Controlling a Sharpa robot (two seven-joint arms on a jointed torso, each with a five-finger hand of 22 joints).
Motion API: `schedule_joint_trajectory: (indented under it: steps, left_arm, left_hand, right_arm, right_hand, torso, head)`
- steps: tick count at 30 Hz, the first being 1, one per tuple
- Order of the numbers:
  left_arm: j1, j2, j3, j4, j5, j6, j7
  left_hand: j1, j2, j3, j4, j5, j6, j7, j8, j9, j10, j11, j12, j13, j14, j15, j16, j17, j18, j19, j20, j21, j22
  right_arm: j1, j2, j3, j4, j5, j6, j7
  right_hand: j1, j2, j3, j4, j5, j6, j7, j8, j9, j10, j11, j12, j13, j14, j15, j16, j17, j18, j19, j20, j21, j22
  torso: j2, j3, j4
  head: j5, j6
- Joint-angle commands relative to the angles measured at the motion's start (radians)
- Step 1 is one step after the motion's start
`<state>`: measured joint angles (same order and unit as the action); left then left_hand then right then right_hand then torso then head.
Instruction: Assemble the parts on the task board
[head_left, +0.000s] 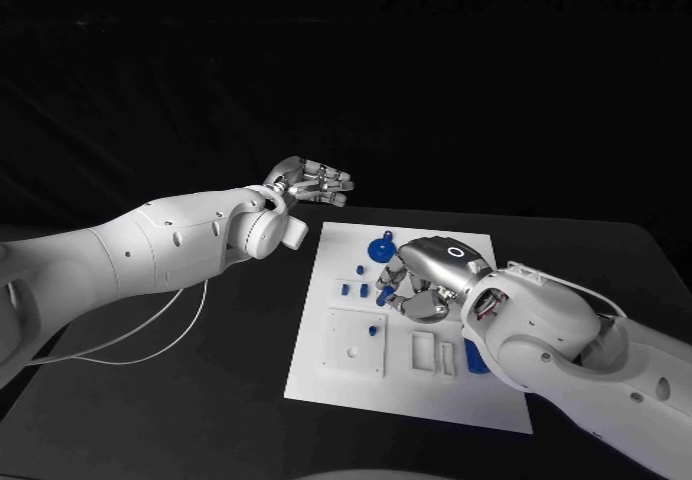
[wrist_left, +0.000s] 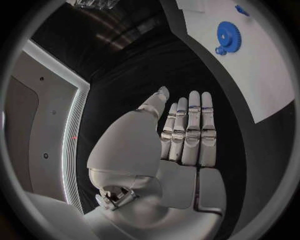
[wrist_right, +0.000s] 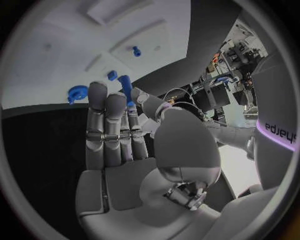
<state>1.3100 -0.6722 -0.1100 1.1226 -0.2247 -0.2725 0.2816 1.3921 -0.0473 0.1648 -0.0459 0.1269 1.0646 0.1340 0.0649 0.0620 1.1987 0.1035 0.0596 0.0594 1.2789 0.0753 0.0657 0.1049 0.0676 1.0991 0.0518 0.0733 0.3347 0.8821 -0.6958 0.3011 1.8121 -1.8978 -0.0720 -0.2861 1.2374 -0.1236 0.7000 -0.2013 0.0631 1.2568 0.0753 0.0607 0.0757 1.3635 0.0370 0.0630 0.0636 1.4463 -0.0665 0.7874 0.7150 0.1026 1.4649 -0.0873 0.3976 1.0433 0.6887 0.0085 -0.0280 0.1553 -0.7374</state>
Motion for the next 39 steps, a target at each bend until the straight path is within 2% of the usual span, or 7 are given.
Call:
schedule_joint_trajectory:
  steps: [1, 3, 7, 10, 14, 29, 39]
  left_arm:
    - [0.000, 0.007, 0.001, -0.003, 0.000, 0.009, 0.010]
    - [0.000, 0.009, 0.001, -0.003, 0.000, 0.009, 0.010]
    - [0.000, 0.012, 0.000, -0.003, 0.000, 0.008, 0.010]
    - [0.000, 0.014, 0.000, -0.003, 0.000, 0.009, 0.010]
    - [0.000, 0.016, 0.000, -0.003, 0.000, 0.011, 0.010]
    - [0.000, 0.016, 0.000, -0.003, 0.000, 0.015, 0.009]
    - [0.000, 0.014, 0.000, -0.003, 0.000, 0.017, 0.008]
  left_hand:
    - [0.003, 0.005, -0.004, 0.001, -0.003, 0.001, -0.002, -0.002, 0.001, -0.008, -0.002, -0.001, 0.000, -0.006, 0.000, -0.002, 0.001, -0.017, 0.004, 0.005, 0.004, -0.001]
    - [0.003, 0.005, -0.004, 0.001, -0.003, 0.001, -0.002, -0.002, 0.001, -0.008, -0.002, -0.001, 0.000, -0.006, 0.000, -0.002, 0.001, -0.017, 0.004, 0.005, 0.004, -0.001]
    - [0.004, 0.005, -0.004, 0.002, -0.003, -0.001, -0.002, -0.003, 0.001, -0.008, -0.001, -0.001, 0.000, -0.006, 0.000, -0.002, 0.001, -0.017, 0.003, 0.005, 0.005, -0.002]
    - [0.004, 0.005, -0.004, 0.002, -0.003, -0.001, -0.002, -0.003, 0.001, -0.008, -0.001, -0.001, 0.000, -0.006, 0.000, -0.002, 0.001, -0.017, 0.003, 0.005, 0.005, -0.002]
    - [0.004, 0.005, -0.004, 0.002, -0.003, -0.001, -0.002, -0.003, 0.001, -0.008, -0.001, -0.001, 0.000, -0.006, 0.000, -0.002, 0.001, -0.017, 0.003, 0.005, 0.005, -0.002]
    - [0.004, 0.005, -0.004, 0.002, -0.003, -0.001, -0.002, -0.003, 0.001, -0.008, -0.001, -0.001, 0.000, -0.006, 0.000, -0.002, 0.001, -0.017, 0.003, 0.005, 0.005, -0.002]
    - [0.004, 0.005, -0.004, 0.002, -0.003, -0.001, -0.002, -0.003, 0.001, -0.008, -0.001, -0.001, 0.000, -0.006, 0.000, -0.002, 0.001, -0.017, 0.003, 0.005, 0.005, -0.002]
  right_arm:
    - [-0.001, 0.014, -0.022, -0.007, -0.016, -0.024, 0.026]
    - [-0.001, 0.023, -0.038, -0.010, -0.015, -0.029, 0.031]
    - [-0.001, 0.042, -0.061, -0.014, -0.001, -0.036, 0.039]
    - [-0.004, 0.053, -0.071, -0.017, 0.005, -0.039, 0.043]
    - [-0.012, 0.068, -0.083, -0.024, 0.008, -0.040, 0.047]
    - [-0.022, 0.083, -0.115, -0.042, -0.001, -0.012, 0.049]
    - [-0.022, 0.078, -0.125, -0.042, -0.006, 0.009, 0.041]
  right_hand:
    - [0.008, 0.007, -0.001, -0.002, 0.008, 0.009, 0.000, 0.004, 0.002, 0.031, -0.025, 0.004, 0.001, 0.002, -0.007, -0.001, -0.001, 0.011, 0.015, -0.009, -0.007, 0.001]
    - [0.008, 0.007, -0.001, -0.002, 0.008, 0.009, 0.000, 0.004, 0.002, 0.031, -0.025, 0.004, 0.001, 0.002, -0.007, -0.001, -0.001, 0.011, 0.015, -0.009, -0.007, 0.001]
    - [0.008, 0.009, -0.003, -0.004, 0.012, 0.008, 0.000, 0.003, 0.001, 0.031, -0.025, 0.004, 0.001, 0.002, -0.006, -0.002, -0.002, 0.011, 0.016, -0.009, -0.009, 0.002]
    - [0.007, 0.009, -0.004, -0.004, 0.014, 0.008, 0.000, 0.003, 0.001, 0.030, -0.024, 0.004, 0.001, 0.002, -0.006, -0.002, -0.002, 0.011, 0.016, -0.009, -0.010, 0.002]
    - [0.006, 0.012, -0.006, -0.008, 0.015, 0.008, 0.000, 0.003, 0.001, 0.030, -0.024, 0.004, 0.001, 0.002, -0.006, -0.003, -0.003, 0.011, 0.018, -0.009, -0.014, 0.004]
    - [0.005, 0.013, -0.006, -0.011, 0.019, 0.008, 0.000, 0.004, 0.001, 0.031, -0.024, 0.004, 0.001, 0.002, -0.006, -0.003, -0.004, 0.011, 0.019, -0.008, -0.016, 0.007]
    - [0.003, 0.014, -0.006, -0.014, 0.021, 0.009, 0.000, 0.004, 0.001, 0.031, -0.025, 0.004, 0.001, 0.002, -0.006, -0.002, -0.003, 0.011, 0.019, -0.009, -0.018, 0.010]
  torso:
    - [-0.001, -0.0013, 0.0000]
    - [0.000, -0.0006, 0.0000]
    - [0.000, 0.0013, 0.0008]
    - [0.000, 0.0023, 0.0005]
    - [0.000, 0.0013, 0.0004]
    - [0.000, 0.0011, -0.0010]
    - [0.000, 0.0004, -0.0008]
  head:
    - [0.012, -0.005]
    - [0.019, -0.009]
    - [0.029, -0.014]
    - [0.034, -0.017]
    - [0.040, -0.020]
    - [0.048, -0.028]
    - [0.046, -0.032]
